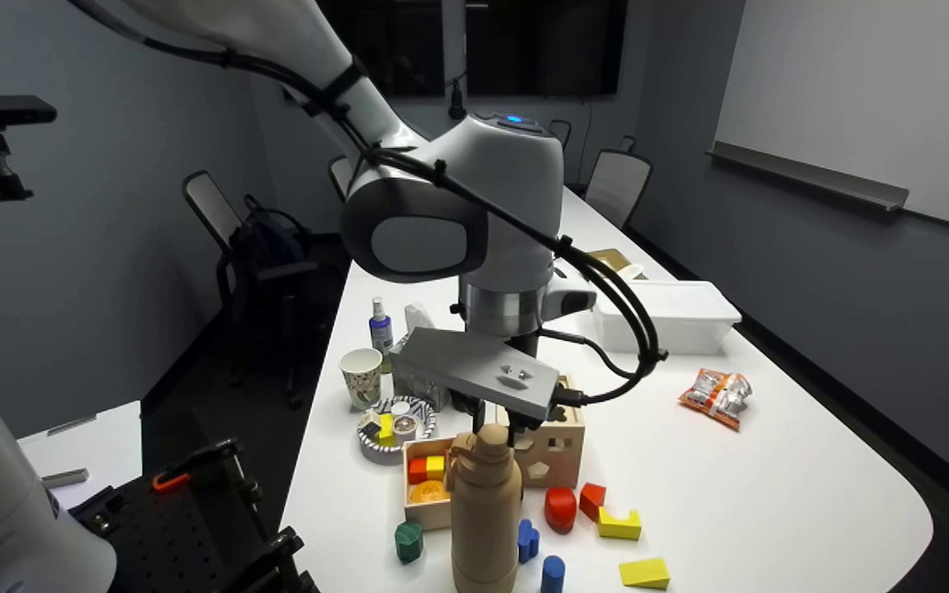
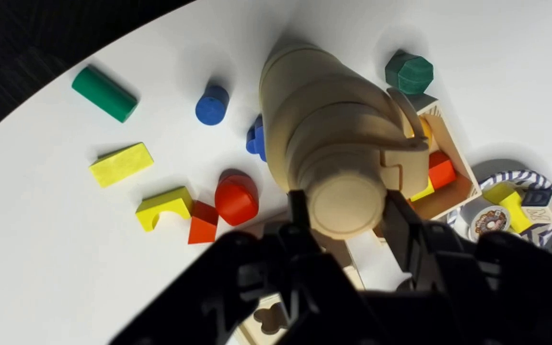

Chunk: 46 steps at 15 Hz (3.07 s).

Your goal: Turn the lid on the beige bottle.

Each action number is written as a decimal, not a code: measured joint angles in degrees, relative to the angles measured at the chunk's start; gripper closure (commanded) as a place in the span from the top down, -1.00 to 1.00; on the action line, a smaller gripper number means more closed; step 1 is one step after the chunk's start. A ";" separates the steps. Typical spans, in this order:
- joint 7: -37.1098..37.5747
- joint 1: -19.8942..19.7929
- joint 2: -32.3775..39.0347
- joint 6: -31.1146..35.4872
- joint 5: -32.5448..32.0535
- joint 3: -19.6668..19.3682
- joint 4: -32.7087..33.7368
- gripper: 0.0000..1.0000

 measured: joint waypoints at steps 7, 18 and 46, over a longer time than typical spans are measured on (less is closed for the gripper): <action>-6.59 0.02 0.78 -3.11 -2.02 0.97 1.92 -0.65; -14.11 -0.01 1.53 -6.55 -6.73 0.94 3.66 -0.65; 40.53 2.92 -6.43 -11.99 -15.78 0.29 6.22 1.00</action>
